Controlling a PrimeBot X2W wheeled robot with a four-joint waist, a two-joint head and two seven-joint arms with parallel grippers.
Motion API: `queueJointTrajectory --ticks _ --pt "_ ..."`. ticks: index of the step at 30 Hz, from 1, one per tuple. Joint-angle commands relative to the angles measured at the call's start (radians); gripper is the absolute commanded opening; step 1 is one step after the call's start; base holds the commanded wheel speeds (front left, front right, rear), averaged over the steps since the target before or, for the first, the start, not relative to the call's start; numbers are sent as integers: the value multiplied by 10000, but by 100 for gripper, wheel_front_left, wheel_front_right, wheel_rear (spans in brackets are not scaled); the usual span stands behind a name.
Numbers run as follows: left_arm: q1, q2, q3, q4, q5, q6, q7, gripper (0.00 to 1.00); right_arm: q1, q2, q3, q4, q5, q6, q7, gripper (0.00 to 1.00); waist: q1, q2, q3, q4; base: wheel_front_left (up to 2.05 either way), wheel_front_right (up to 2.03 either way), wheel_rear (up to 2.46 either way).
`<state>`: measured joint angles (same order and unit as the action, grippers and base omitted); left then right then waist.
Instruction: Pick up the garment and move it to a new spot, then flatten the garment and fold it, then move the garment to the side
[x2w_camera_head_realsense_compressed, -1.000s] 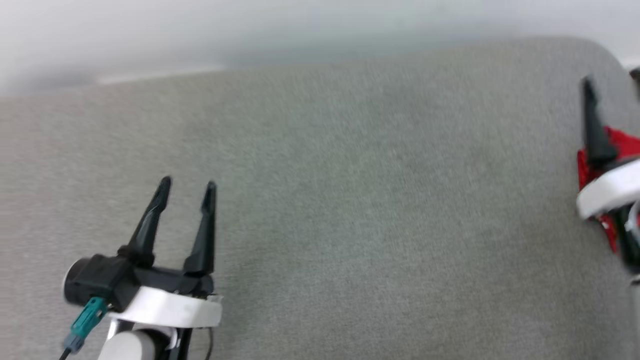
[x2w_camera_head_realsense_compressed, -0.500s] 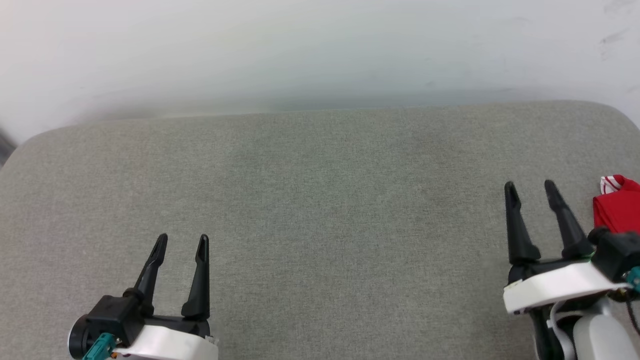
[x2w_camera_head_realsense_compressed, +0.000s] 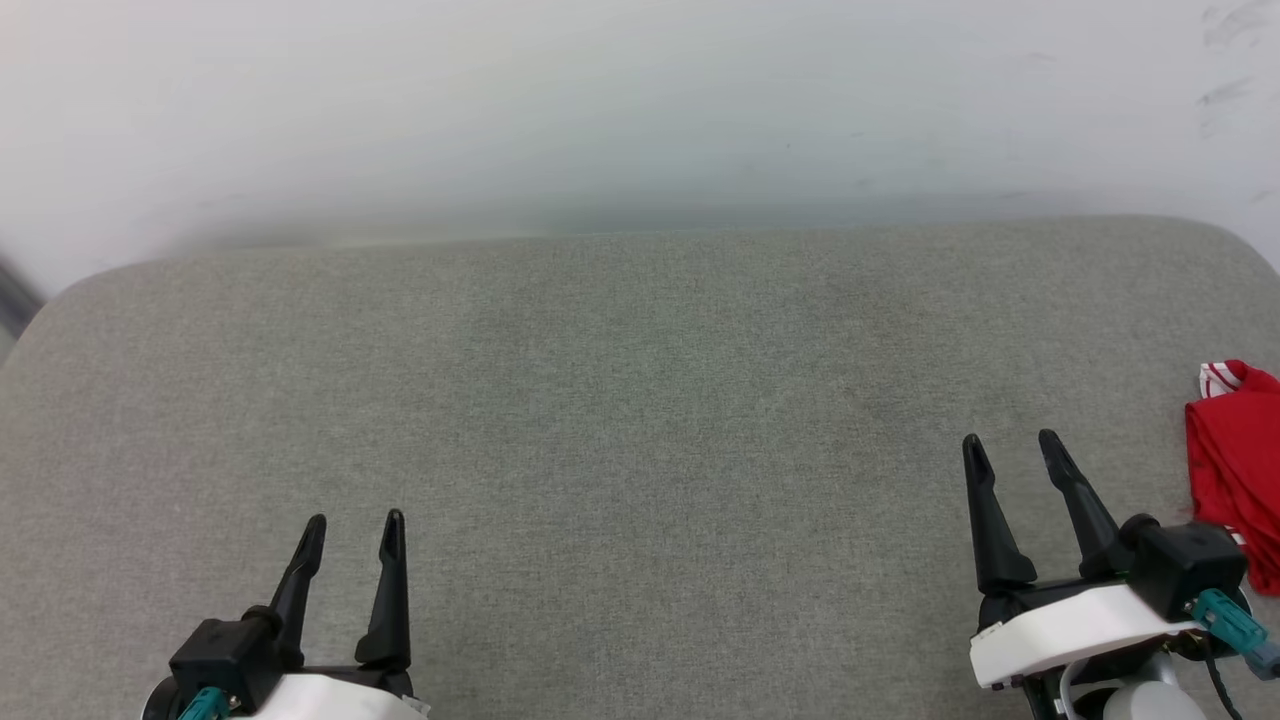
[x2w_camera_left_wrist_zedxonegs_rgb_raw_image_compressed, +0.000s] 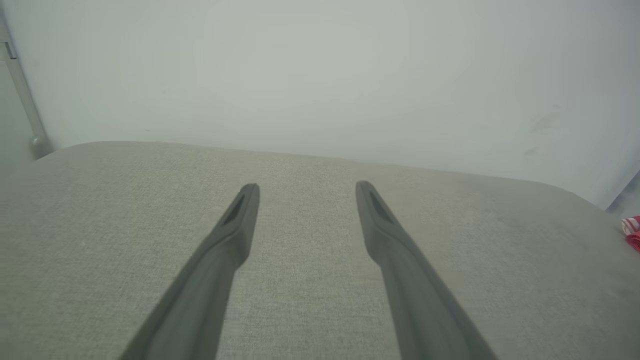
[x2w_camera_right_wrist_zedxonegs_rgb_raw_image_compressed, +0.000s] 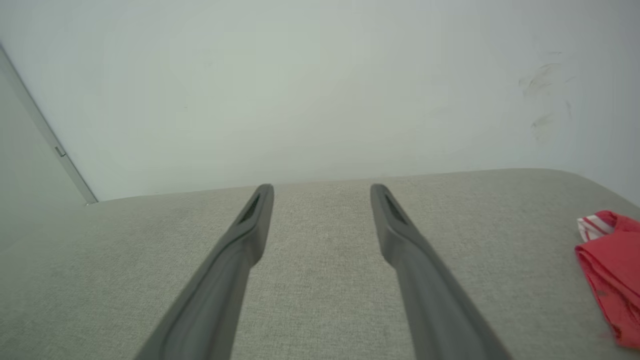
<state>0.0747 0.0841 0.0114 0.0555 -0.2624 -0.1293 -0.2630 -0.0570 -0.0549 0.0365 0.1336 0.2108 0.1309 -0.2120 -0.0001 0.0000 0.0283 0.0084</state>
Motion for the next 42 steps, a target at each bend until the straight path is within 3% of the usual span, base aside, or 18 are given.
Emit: queueJointTrajectory --ticks 1,31,32,35,42 --pt "-15 -35 64 22 57 -11 -21 100 75 52 15 35 15 -4 -76 100 1 0 16 0 0 0 0" --pt "82 -206 147 -189 -13 -12 -21 100 -186 68 -279 204 214 -4 -97 100 1 0 87 -45 0 0 0" --pt "14 -226 143 -139 27 2 0 0 -37 23 -261 240 113 0 -44 0 1 0 86 -45 0 0 0" --pt "84 -282 125 141 13 2 21 0 113 23 -250 516 112 0 18 0 1 0 86 -46 0 0 0" --pt "-77 -227 127 262 -1371 16 312 0 54 2 -335 557 1494 0 302 0 1 0 68 -48 0 0 0"
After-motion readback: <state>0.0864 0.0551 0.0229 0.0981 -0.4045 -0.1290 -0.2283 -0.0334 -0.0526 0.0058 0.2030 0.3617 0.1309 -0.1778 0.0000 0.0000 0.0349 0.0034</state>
